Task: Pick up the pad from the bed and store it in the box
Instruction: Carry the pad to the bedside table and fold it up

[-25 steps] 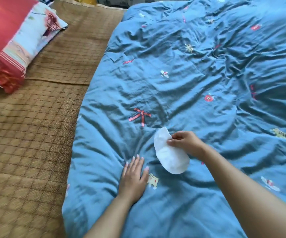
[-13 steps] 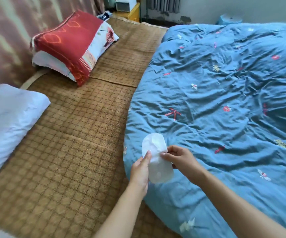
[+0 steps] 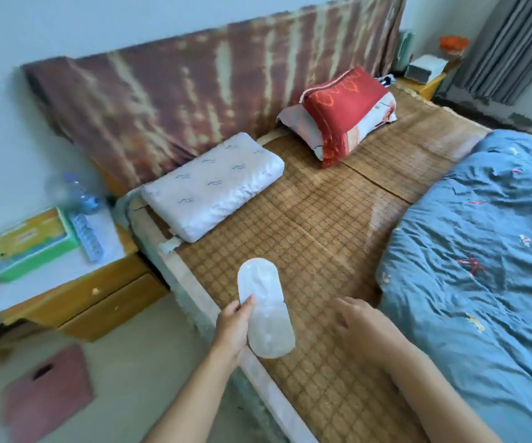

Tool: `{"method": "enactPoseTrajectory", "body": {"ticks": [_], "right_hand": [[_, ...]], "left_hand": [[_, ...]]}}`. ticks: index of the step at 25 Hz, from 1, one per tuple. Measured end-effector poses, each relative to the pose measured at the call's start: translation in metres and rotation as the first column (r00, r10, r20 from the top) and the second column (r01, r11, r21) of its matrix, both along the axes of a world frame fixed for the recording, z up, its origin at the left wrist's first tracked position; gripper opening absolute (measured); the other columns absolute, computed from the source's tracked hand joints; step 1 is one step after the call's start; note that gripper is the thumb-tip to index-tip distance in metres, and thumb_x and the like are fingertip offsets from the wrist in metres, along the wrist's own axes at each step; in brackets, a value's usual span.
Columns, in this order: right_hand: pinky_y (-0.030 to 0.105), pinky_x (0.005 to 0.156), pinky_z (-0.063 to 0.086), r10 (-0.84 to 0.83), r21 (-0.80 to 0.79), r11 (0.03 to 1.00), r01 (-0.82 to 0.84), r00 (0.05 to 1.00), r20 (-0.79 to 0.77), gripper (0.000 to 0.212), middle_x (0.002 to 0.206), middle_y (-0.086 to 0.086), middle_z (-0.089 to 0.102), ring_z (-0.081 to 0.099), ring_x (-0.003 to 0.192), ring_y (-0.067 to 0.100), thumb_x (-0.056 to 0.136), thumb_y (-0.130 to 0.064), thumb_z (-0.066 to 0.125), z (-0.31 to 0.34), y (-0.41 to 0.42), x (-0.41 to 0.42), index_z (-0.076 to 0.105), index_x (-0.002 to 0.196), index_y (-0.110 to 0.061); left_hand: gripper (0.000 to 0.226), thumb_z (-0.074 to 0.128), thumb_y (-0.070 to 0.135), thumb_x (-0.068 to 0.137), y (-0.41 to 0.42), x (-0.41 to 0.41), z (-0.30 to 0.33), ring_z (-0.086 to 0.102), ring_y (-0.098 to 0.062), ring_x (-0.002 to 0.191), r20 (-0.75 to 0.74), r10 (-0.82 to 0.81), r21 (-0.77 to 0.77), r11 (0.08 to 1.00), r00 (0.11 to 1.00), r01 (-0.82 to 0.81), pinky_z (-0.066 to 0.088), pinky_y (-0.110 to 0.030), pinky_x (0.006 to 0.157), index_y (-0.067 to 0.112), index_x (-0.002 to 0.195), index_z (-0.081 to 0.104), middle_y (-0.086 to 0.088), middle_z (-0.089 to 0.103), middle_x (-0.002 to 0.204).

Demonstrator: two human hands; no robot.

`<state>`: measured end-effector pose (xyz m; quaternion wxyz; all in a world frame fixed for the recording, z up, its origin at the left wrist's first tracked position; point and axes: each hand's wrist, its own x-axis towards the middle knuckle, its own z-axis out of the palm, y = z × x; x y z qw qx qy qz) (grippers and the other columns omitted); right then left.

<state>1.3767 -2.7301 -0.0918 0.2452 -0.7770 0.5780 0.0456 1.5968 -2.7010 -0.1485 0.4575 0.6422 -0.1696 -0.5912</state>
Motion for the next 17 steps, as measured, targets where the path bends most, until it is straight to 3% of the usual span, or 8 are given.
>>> {"method": "enactPoseTrajectory", "body": {"ticks": [3,8,12,17], "right_hand": [[0.04,0.098,0.047,0.156,0.027,0.988,-0.154,0.985,-0.072,0.04,0.136,0.001,0.051,0.05,0.122,0.024,0.095,-0.037,0.044,0.009,0.013,0.114,0.042,0.133,-0.026],[0.038,0.096,0.047,0.373,0.091,0.925,-0.369,0.927,-0.037,0.04,0.135,0.001,0.051,0.05,0.121,0.023,0.096,-0.037,0.042,0.005,0.036,0.267,0.041,0.135,-0.026],[0.034,0.092,0.045,0.462,0.115,0.882,-0.458,0.887,-0.005,0.037,0.132,0.001,0.054,0.052,0.116,0.02,0.096,-0.034,0.043,0.007,0.047,0.35,0.045,0.132,-0.023],[0.036,0.095,0.047,0.536,0.174,0.826,-0.537,0.843,0.055,0.032,0.127,0.007,0.057,0.057,0.111,0.022,0.095,-0.027,0.046,0.002,0.02,0.434,0.052,0.123,-0.015]], "left_hand": [[0.011,0.058,0.022,0.091,0.055,0.109,0.006,0.067,-0.029,0.099,0.027,0.142,-0.003,0.99,0.99,-0.141,0.051,-0.048,0.095,0.016,0.087,0.067,-0.012,0.072,0.102],[0.013,0.057,0.023,0.091,0.127,0.244,0.011,0.065,-0.034,0.102,0.091,0.287,-0.021,0.958,0.953,-0.287,0.048,-0.053,0.098,0.015,0.089,0.067,-0.015,0.071,0.106],[0.02,0.06,0.026,0.089,0.158,0.314,0.012,0.062,-0.032,0.095,0.09,0.403,-0.02,0.915,0.911,-0.402,0.048,-0.046,0.09,0.007,0.085,0.066,-0.018,0.068,0.099],[0.015,0.06,0.024,0.09,0.15,0.373,0.006,0.066,-0.039,0.102,0.07,0.475,-0.004,0.88,0.877,-0.476,0.048,-0.058,0.095,0.011,0.089,0.07,-0.019,0.072,0.105]]}}
